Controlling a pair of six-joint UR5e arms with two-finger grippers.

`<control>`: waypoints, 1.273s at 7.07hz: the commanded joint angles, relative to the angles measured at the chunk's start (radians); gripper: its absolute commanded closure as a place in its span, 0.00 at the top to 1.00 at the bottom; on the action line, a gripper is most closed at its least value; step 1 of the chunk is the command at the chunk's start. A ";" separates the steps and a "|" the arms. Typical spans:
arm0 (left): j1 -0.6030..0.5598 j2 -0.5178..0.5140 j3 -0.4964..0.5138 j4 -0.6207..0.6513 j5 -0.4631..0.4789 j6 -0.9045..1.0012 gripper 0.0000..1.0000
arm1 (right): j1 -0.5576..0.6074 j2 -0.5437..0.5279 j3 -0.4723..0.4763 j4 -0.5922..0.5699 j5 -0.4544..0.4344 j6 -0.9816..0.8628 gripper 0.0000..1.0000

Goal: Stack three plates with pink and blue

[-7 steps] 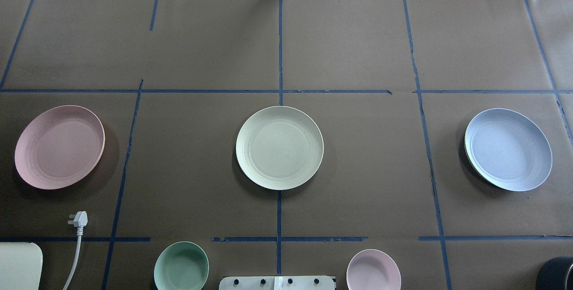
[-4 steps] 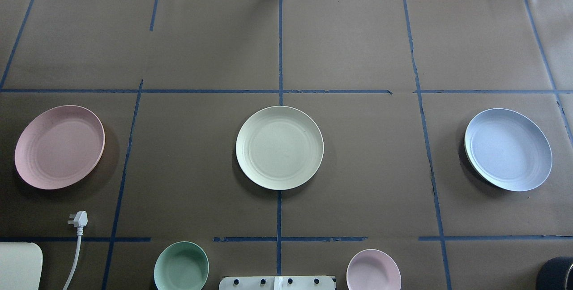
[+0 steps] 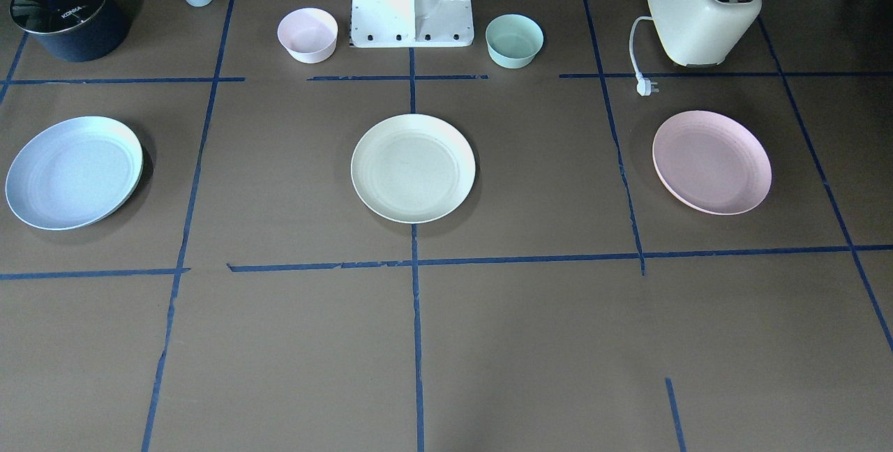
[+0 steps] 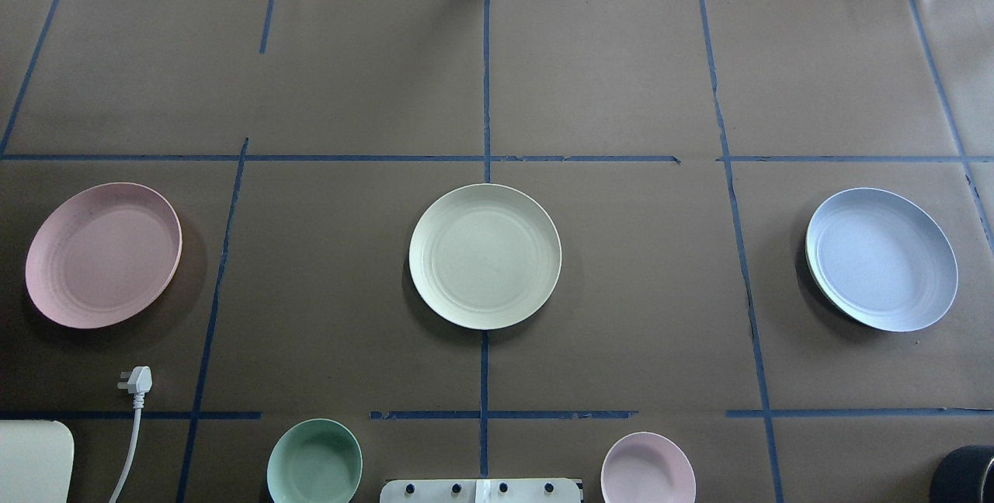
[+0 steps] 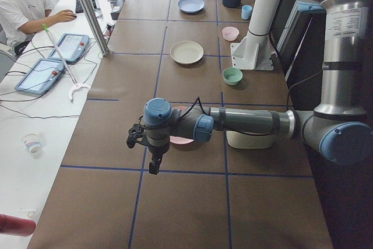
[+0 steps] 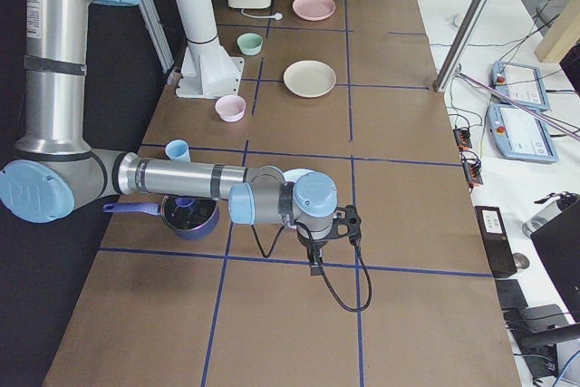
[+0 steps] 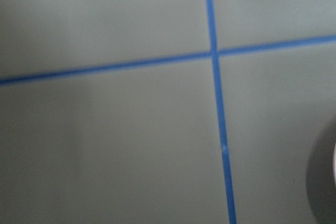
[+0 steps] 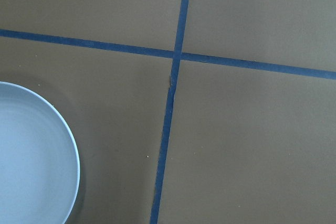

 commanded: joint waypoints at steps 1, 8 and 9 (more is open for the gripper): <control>0.200 0.077 0.016 -0.327 -0.009 -0.285 1.00 | -0.004 -0.006 -0.007 0.053 -0.001 0.004 1.00; 0.490 0.064 0.170 -0.721 0.112 -0.767 0.16 | -0.004 -0.006 -0.020 0.055 0.001 0.004 1.00; 0.488 0.065 0.168 -0.721 0.112 -0.767 0.06 | -0.004 -0.006 -0.020 0.055 0.001 0.004 1.00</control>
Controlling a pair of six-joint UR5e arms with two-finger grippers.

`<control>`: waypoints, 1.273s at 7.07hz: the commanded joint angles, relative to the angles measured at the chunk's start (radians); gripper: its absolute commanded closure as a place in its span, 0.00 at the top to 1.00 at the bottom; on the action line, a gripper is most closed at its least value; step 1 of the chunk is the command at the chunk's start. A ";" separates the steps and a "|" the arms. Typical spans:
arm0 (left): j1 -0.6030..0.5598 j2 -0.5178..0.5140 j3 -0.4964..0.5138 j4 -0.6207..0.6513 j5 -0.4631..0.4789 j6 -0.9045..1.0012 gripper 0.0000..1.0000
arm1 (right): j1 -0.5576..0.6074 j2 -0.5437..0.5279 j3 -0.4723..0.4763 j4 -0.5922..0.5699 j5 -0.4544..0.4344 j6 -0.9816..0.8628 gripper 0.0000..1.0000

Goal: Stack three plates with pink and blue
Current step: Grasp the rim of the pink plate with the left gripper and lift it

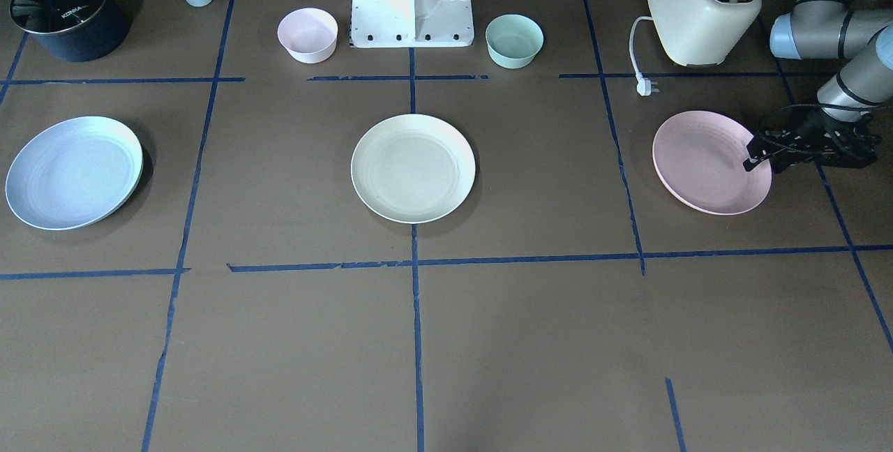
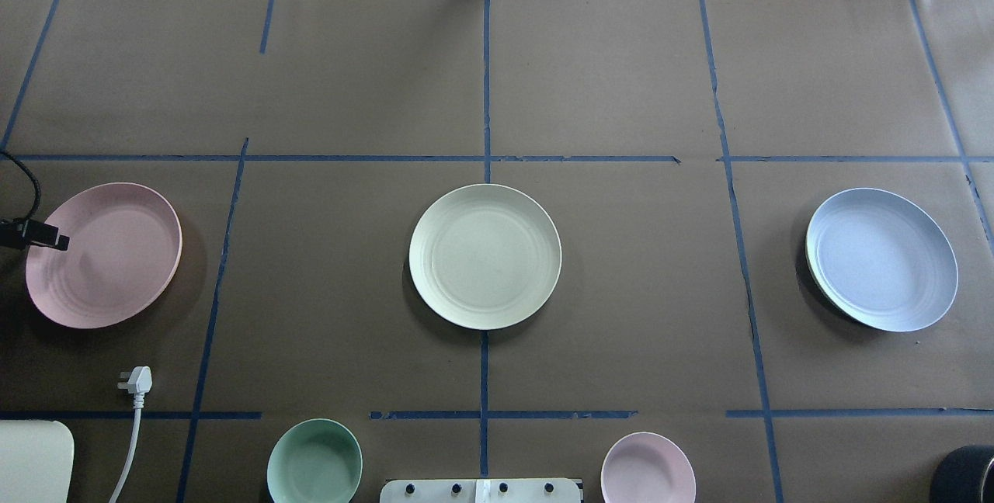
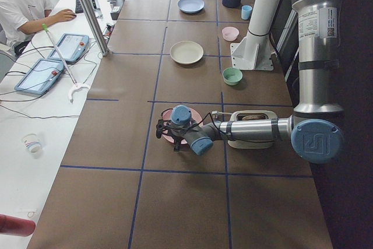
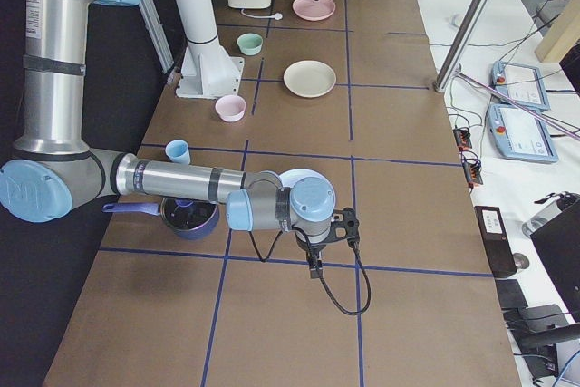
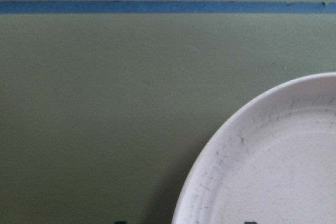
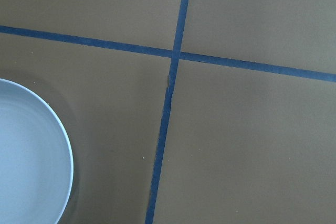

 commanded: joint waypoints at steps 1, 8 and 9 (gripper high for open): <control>-0.001 0.003 -0.004 -0.002 -0.023 -0.001 0.00 | 0.000 0.000 -0.001 0.002 -0.001 -0.001 1.00; -0.065 -0.320 -0.109 0.066 -0.276 -0.298 0.00 | 0.000 0.000 0.003 0.003 0.007 -0.001 1.00; -0.029 -0.409 -0.125 0.141 -0.229 -0.315 0.00 | 0.000 0.000 0.003 0.003 0.012 -0.001 1.00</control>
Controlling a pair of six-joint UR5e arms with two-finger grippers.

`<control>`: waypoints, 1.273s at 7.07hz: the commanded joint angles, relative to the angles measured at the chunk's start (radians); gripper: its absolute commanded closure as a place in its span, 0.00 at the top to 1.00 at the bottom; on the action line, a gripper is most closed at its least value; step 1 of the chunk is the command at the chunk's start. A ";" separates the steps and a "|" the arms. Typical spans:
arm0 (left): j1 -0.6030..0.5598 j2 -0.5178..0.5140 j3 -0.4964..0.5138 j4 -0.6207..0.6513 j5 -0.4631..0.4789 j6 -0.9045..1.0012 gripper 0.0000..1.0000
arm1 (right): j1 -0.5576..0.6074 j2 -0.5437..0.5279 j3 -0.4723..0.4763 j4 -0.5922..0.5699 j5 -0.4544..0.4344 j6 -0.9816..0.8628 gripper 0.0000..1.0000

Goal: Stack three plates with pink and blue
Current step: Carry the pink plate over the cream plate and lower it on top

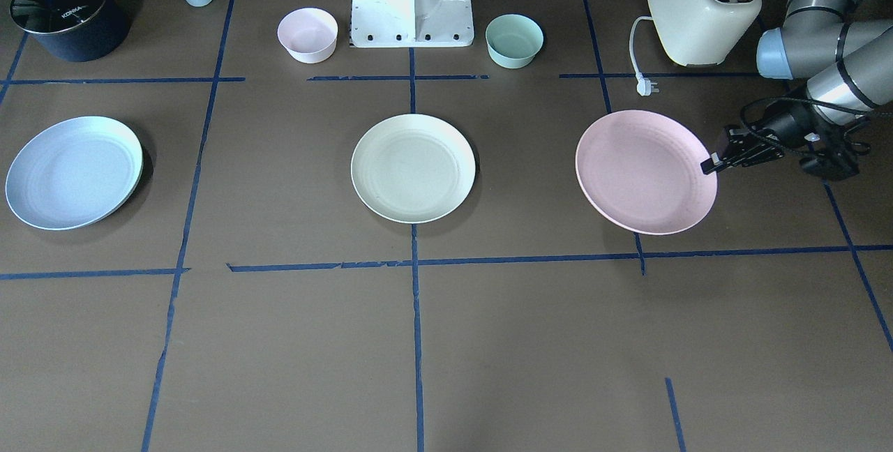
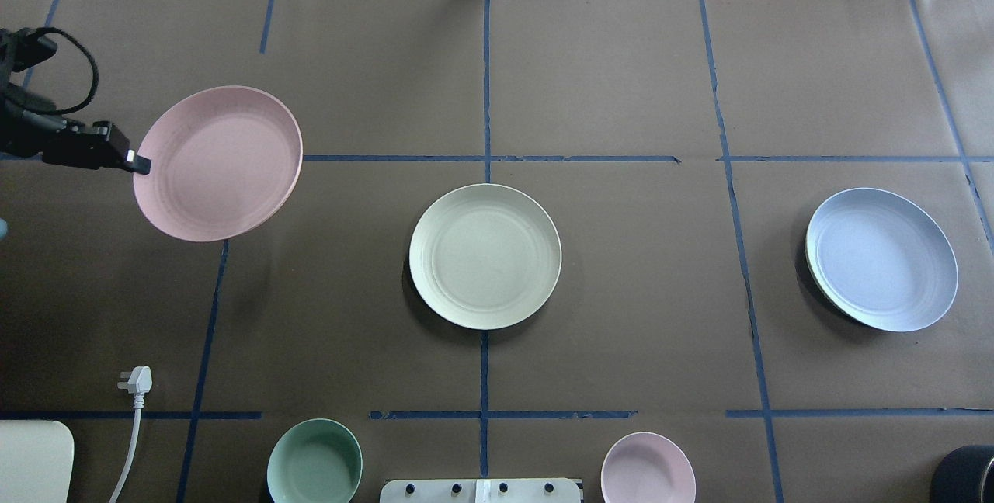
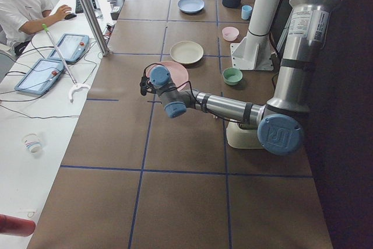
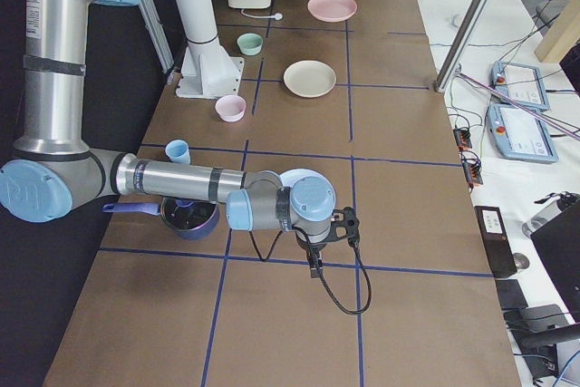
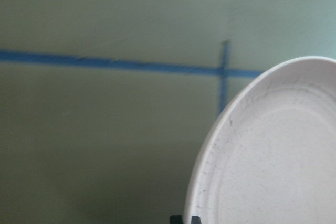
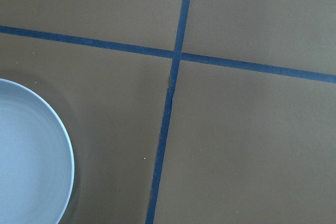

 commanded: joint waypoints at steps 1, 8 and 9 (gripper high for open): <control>0.136 -0.137 -0.046 0.104 0.152 -0.076 0.00 | 0.000 0.000 0.000 0.002 0.003 -0.002 1.00; 0.538 -0.335 -0.048 0.354 0.442 -0.193 0.03 | 0.000 0.000 -0.001 0.002 0.003 -0.002 1.00; 0.542 -0.350 -0.044 0.359 0.439 -0.268 0.49 | 0.000 0.000 -0.001 0.002 0.003 -0.002 1.00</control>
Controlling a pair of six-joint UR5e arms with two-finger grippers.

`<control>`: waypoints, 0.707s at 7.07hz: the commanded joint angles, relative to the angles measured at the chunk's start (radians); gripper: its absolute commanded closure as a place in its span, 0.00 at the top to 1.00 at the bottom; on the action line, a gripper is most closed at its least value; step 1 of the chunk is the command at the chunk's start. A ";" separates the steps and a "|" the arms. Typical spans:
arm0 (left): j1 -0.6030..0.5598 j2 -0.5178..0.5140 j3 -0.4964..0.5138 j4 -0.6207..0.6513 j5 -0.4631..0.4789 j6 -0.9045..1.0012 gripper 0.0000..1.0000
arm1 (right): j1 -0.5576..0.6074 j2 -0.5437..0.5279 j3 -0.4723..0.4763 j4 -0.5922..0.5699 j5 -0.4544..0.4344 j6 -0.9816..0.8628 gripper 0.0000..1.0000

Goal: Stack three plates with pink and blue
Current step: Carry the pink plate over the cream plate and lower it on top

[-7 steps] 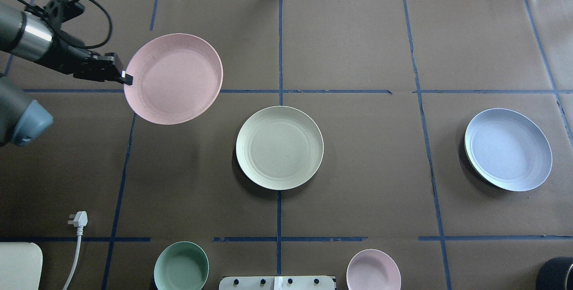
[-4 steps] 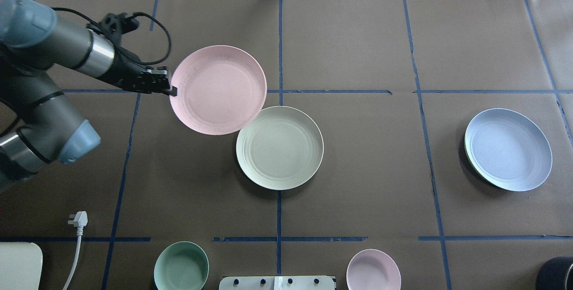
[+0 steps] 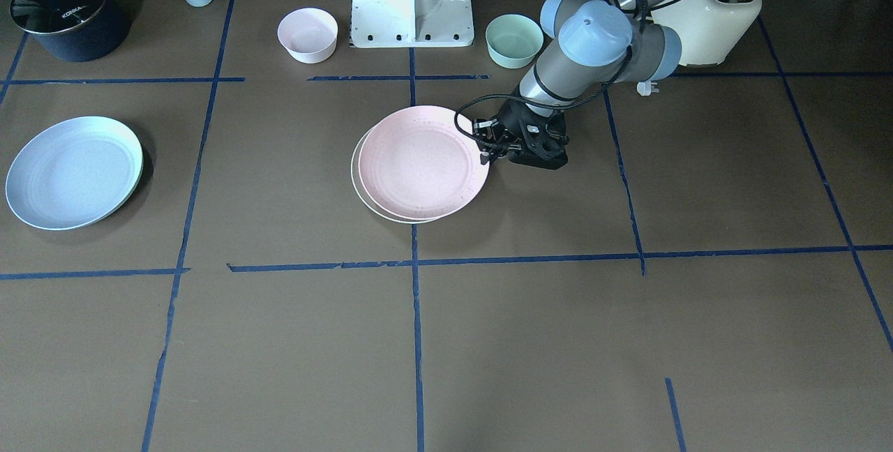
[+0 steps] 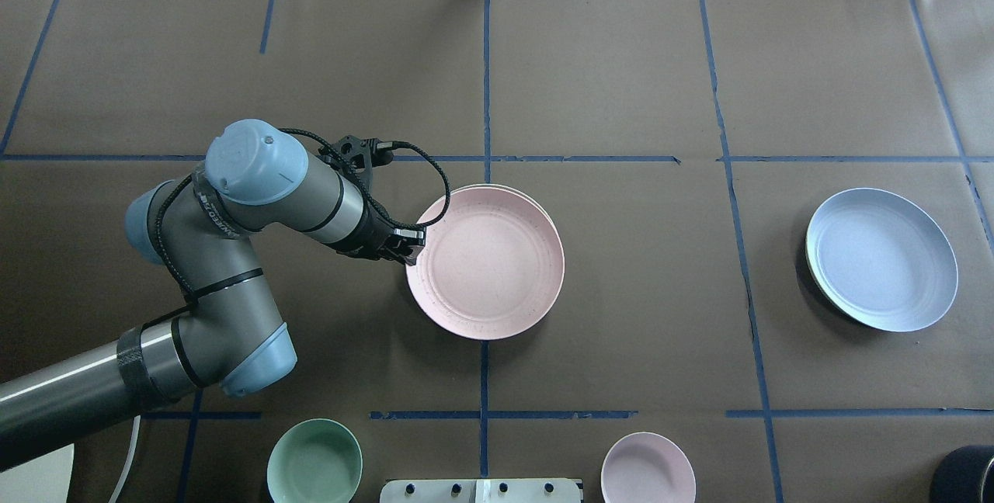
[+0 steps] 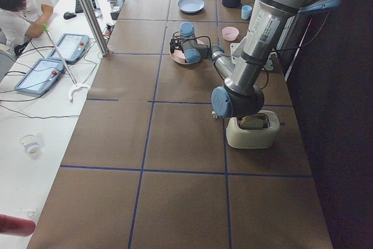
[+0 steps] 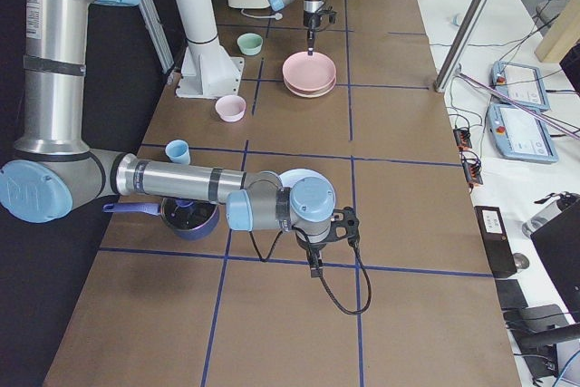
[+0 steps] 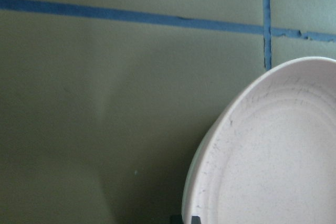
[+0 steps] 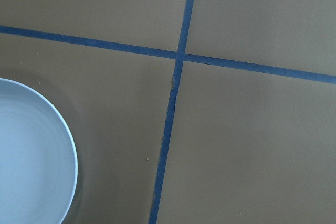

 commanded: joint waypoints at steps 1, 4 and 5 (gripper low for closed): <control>0.013 -0.025 0.005 0.006 -0.004 -0.080 0.99 | 0.000 0.000 0.000 0.000 0.000 0.000 1.00; -0.169 0.015 -0.125 0.299 -0.120 0.154 1.00 | 0.000 0.005 0.004 0.000 -0.002 -0.001 1.00; -0.249 0.074 -0.186 0.392 -0.141 0.327 1.00 | 0.000 0.005 0.004 0.000 0.000 0.000 1.00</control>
